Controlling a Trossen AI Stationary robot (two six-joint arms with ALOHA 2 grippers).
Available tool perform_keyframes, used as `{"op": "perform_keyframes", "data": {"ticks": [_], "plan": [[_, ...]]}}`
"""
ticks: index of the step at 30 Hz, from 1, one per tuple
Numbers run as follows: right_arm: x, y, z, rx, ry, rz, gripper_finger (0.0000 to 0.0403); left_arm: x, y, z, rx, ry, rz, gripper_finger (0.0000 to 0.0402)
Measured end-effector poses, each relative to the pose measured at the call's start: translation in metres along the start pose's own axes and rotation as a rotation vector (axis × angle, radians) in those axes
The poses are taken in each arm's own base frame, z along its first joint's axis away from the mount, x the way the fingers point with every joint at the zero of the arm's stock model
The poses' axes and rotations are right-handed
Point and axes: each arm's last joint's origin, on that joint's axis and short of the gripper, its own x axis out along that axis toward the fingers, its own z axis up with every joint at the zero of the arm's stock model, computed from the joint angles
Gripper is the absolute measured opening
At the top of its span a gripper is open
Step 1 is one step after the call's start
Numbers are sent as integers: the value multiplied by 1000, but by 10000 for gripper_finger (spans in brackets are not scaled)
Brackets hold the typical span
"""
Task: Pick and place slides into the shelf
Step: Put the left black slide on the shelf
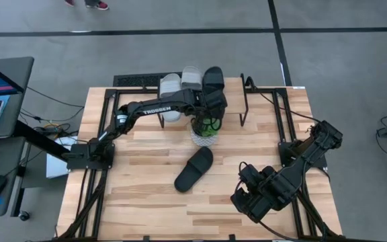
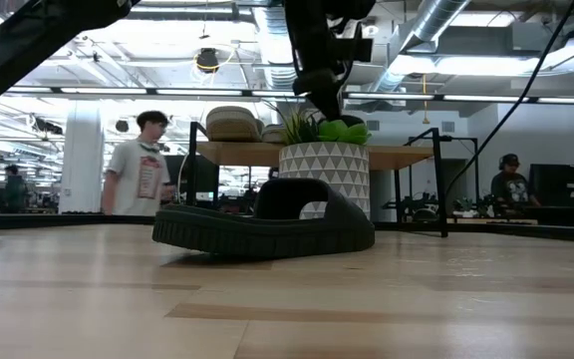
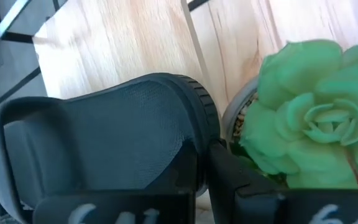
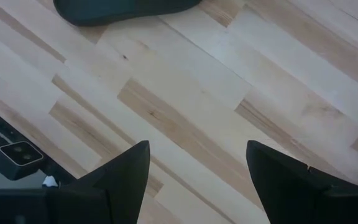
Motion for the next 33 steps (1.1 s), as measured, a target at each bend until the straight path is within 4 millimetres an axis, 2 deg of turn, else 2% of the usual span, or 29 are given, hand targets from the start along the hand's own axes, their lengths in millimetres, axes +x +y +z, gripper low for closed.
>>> {"op": "perform_keyframes", "data": {"ticks": [10, 25, 33], "plan": [[0, 0, 0, -1, 0, 0, 260, 0, -1, -1, 0, -18, -52, 6], [0, 1, 0, 1, 0, 5, 260, 3, 2, -8, -22, -5, -105, 69], [0, 1, 0, -6, 0, 6, 260, 3, 2, -8, -50, -11, -119, 120]]}}
